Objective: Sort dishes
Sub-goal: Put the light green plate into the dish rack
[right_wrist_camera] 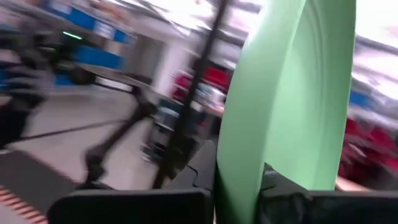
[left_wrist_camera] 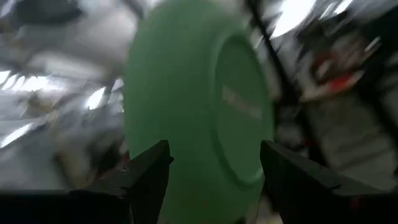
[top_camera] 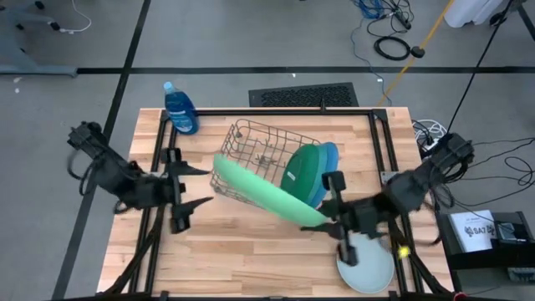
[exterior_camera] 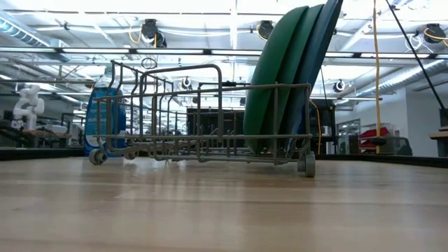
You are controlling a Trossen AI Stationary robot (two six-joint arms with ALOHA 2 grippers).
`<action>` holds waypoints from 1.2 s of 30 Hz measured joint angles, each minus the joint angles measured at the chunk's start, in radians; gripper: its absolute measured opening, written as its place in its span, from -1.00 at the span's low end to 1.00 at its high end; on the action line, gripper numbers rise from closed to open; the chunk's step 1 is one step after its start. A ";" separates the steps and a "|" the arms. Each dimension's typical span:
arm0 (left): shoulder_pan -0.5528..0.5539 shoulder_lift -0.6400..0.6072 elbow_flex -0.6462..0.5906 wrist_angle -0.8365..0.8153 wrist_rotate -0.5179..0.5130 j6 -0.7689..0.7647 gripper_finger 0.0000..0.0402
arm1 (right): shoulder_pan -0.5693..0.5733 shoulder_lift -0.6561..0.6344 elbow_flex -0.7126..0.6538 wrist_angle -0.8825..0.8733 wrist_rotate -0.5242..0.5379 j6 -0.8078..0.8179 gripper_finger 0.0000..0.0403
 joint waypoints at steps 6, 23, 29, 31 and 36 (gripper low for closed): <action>-0.006 0.042 -0.002 -0.281 -0.316 -0.194 0.20 | 0.018 0.113 0.000 0.128 0.414 0.122 -0.91; -0.222 -0.021 -0.003 -0.352 -0.393 -0.233 0.20 | -0.017 0.543 0.000 0.831 1.075 0.368 -0.92; -0.286 -0.104 -0.067 -0.500 -0.501 -0.388 0.20 | -0.057 0.645 0.017 0.865 1.170 0.520 -0.92; -0.293 -0.130 -0.106 -0.503 -0.503 -0.435 0.20 | -0.068 0.674 0.031 0.864 1.203 0.547 -0.92; -0.293 -0.176 -0.174 -0.453 -0.504 -0.440 0.20 | -0.093 0.728 0.081 0.864 1.263 0.529 -0.92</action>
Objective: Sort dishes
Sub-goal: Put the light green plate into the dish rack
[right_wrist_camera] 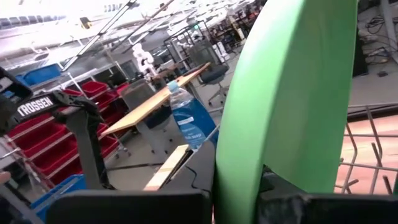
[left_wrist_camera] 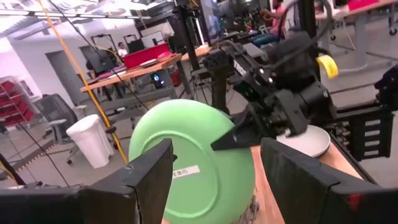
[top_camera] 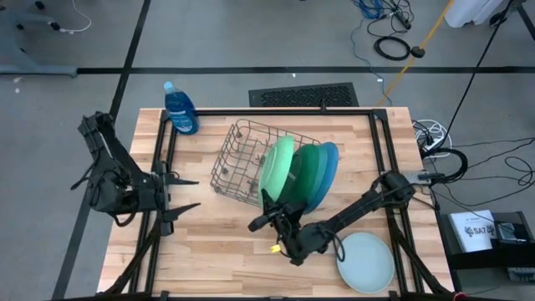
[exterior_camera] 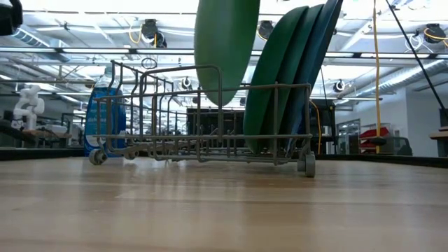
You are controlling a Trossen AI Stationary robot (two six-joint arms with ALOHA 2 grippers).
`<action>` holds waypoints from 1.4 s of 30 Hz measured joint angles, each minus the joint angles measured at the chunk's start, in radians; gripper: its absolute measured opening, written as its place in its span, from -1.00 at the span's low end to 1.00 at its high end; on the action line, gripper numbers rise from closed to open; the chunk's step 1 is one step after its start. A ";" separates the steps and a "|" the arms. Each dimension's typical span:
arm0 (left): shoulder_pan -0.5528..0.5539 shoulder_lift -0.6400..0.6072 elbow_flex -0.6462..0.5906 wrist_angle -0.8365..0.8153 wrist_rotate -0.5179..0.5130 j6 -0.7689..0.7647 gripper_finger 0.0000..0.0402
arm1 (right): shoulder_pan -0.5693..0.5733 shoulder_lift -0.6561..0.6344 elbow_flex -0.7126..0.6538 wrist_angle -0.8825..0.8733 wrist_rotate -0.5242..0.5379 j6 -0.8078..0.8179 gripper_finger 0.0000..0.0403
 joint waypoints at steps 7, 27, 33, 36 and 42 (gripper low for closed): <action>-0.011 -0.014 -0.007 -0.009 0.004 -0.001 0.20 | -0.033 0.046 0.048 -0.045 -0.001 0.001 -0.92; 0.025 0.005 -0.008 -0.262 0.181 -0.209 0.20 | -0.030 0.047 0.051 -0.229 -0.002 -0.118 -0.92; 0.065 0.064 -0.007 -0.262 0.201 -0.203 0.20 | -0.031 0.047 0.051 -0.434 -0.003 -0.043 -0.92; 0.103 0.097 -0.008 -0.262 0.202 -0.201 0.20 | -0.032 0.047 0.051 -0.526 -0.004 0.036 -0.92; 0.194 0.165 -0.008 -0.185 0.200 -0.184 0.20 | -0.033 0.047 0.051 -0.591 -0.004 0.099 -0.92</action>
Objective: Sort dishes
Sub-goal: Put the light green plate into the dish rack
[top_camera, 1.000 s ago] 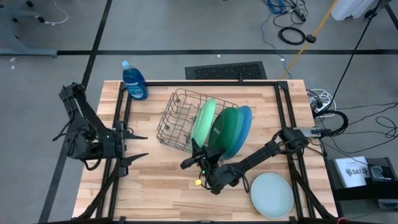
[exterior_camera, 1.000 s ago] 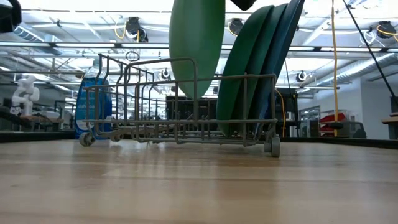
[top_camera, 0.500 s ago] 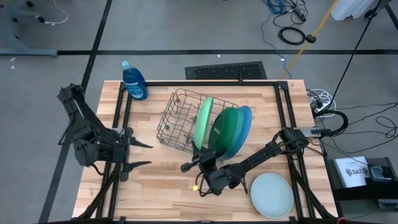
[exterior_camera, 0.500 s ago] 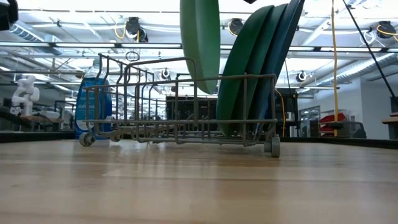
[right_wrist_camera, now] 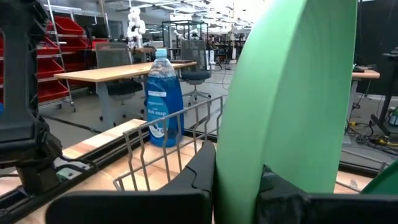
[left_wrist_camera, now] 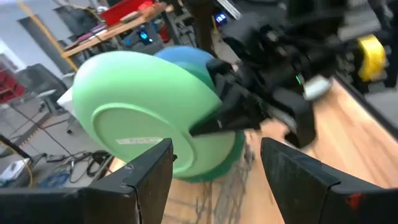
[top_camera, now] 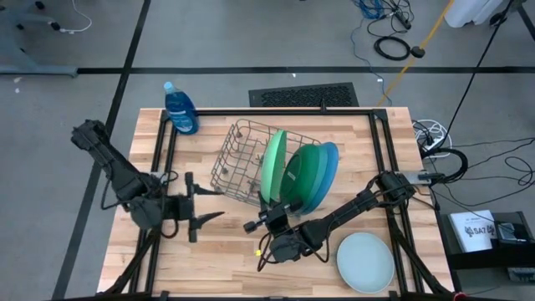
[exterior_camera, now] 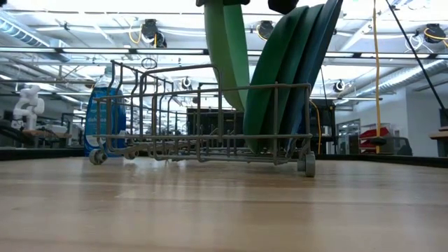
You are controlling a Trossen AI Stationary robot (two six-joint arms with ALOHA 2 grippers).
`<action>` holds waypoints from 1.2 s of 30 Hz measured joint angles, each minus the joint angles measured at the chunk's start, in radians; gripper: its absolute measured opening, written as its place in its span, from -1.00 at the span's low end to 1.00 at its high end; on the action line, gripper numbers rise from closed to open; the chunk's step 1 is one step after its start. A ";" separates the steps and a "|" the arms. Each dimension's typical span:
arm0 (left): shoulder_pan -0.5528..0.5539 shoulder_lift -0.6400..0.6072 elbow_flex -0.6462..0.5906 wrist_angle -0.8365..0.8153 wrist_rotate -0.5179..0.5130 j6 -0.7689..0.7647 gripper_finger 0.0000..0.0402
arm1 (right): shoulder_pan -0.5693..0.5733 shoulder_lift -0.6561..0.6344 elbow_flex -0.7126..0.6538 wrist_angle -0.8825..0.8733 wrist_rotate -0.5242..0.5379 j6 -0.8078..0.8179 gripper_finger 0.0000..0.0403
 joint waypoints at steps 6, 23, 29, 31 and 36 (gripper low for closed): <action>0.090 0.046 0.000 0.078 0.074 0.053 0.20 | 0.000 0.000 0.000 -0.053 0.001 -0.025 -0.92; 0.509 0.040 0.088 0.085 0.568 0.426 0.20 | -0.005 0.010 0.000 -0.083 -0.002 -0.037 -0.92; 0.569 0.052 0.183 -0.097 0.549 0.656 0.18 | -0.003 0.013 0.000 -0.084 -0.021 -0.036 -0.92; 0.603 0.069 0.204 -0.154 0.542 0.641 0.12 | -0.003 0.014 0.000 -0.081 -0.026 -0.036 -0.92; 0.679 0.138 0.209 -0.242 0.599 0.629 -0.14 | -0.009 0.014 0.000 -0.040 -0.028 0.001 -0.92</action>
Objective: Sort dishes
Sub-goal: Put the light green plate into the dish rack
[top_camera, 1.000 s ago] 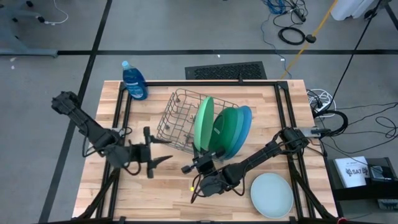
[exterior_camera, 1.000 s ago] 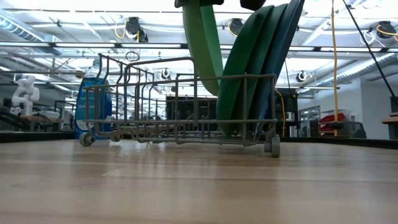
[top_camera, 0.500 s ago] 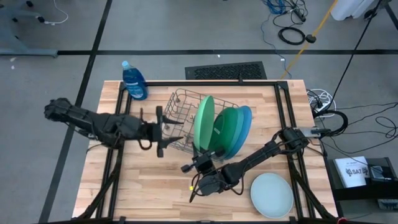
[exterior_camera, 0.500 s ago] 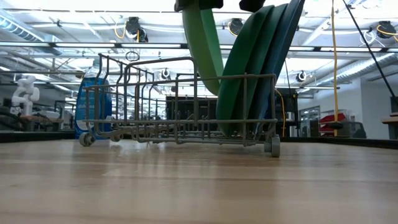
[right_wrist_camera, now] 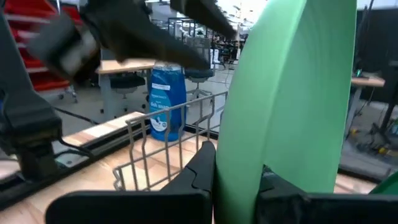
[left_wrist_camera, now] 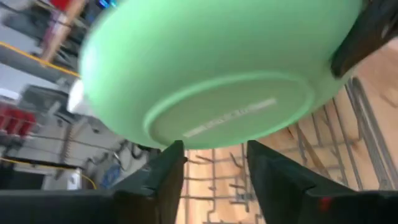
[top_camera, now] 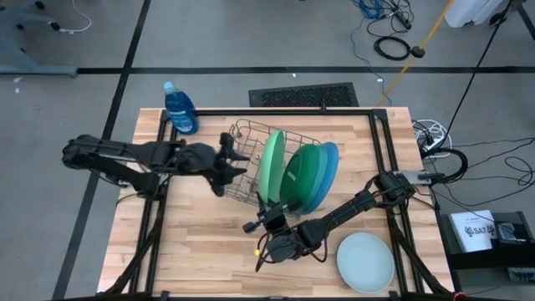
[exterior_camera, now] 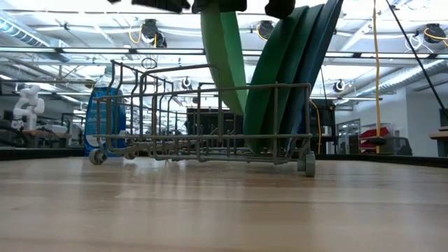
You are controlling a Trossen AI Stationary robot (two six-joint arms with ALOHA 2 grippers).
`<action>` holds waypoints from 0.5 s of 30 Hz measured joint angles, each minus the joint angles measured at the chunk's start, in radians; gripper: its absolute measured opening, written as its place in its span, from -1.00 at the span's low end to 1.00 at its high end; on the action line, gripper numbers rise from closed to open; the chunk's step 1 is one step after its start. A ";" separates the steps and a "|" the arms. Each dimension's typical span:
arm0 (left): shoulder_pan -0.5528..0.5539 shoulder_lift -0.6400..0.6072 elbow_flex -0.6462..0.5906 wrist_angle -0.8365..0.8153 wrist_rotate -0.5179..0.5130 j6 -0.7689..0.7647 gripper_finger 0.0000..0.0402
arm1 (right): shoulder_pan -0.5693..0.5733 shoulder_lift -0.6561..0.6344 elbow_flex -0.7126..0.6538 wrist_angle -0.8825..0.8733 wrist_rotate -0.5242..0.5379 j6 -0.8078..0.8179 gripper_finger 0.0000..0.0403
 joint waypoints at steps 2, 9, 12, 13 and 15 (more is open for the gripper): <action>0.022 0.036 0.000 -0.004 0.022 0.000 -0.23 | -0.004 0.000 0.000 0.000 0.000 0.044 -0.92; 0.044 0.097 0.000 -0.017 0.040 0.001 -0.36 | -0.017 0.000 0.000 -0.007 -0.001 0.193 -0.92; 0.044 0.067 0.000 -0.020 0.025 0.001 -0.37 | -0.023 0.000 0.000 -0.047 -0.002 0.260 -0.92; 0.044 0.047 0.000 -0.017 0.016 0.002 -0.37 | -0.025 0.000 0.000 -0.065 -0.002 0.292 -0.92; 0.044 -0.001 0.001 -0.015 -0.001 0.001 -0.37 | -0.032 0.000 0.000 -0.103 0.000 0.357 -0.92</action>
